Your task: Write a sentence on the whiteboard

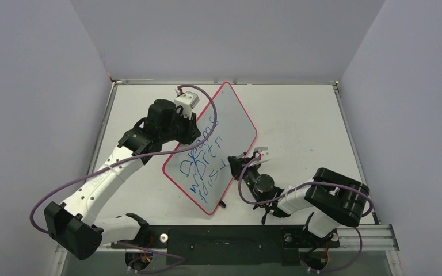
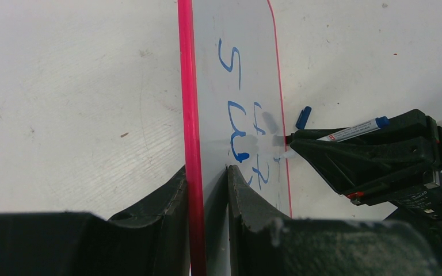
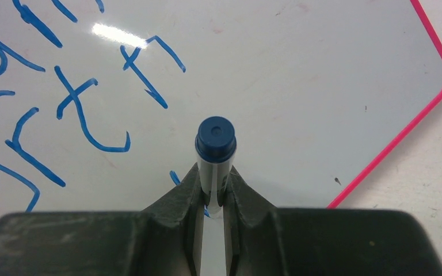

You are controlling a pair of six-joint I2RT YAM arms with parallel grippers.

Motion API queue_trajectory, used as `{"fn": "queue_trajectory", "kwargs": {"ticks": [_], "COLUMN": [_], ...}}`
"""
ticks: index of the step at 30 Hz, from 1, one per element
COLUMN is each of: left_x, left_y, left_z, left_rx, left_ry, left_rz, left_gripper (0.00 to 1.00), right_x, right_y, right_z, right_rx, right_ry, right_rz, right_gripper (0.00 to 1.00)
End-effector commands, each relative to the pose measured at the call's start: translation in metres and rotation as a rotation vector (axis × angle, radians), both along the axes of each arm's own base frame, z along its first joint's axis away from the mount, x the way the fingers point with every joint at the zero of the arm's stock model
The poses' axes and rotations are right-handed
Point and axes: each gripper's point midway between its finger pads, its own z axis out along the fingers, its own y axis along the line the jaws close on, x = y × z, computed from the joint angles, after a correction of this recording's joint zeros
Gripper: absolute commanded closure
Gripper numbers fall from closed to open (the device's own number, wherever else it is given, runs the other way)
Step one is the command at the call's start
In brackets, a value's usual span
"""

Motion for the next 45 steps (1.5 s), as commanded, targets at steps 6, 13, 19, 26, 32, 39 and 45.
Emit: {"fn": "queue_trajectory", "kwargs": {"ticks": [6, 13, 19, 26, 32, 39, 45], "left_x": [0.02, 0.02, 0.02, 0.019, 0.019, 0.019, 0.019], "left_y": [0.006, 0.006, 0.007, 0.007, 0.007, 0.007, 0.007], "left_z": [0.032, 0.033, 0.033, 0.034, 0.035, 0.034, 0.036], "left_rx": [0.026, 0.023, 0.024, 0.022, 0.021, 0.02, 0.019], "left_ry": [-0.181, -0.183, -0.184, -0.186, -0.188, -0.187, -0.19], "left_rz": [0.013, 0.012, 0.013, 0.013, 0.014, 0.013, 0.012], "left_gripper": [1.0, 1.0, 1.0, 1.0, 1.0, 1.0, 1.0], "right_x": [0.0, 0.002, 0.008, 0.014, 0.018, 0.015, 0.013], "right_y": [-0.009, -0.003, 0.008, 0.015, 0.012, 0.001, -0.002], "right_z": [0.019, 0.053, 0.062, 0.065, 0.051, 0.017, -0.001], "right_rx": [-0.047, -0.012, 0.026, 0.089, 0.087, 0.052, 0.042], "right_ry": [-0.033, -0.093, -0.115, -0.121, -0.102, -0.041, 0.002], "right_rz": [-0.031, -0.018, -0.013, -0.018, -0.032, -0.057, -0.066], "right_gripper": [1.0, 1.0, 1.0, 1.0, 1.0, 1.0, 1.0]}}
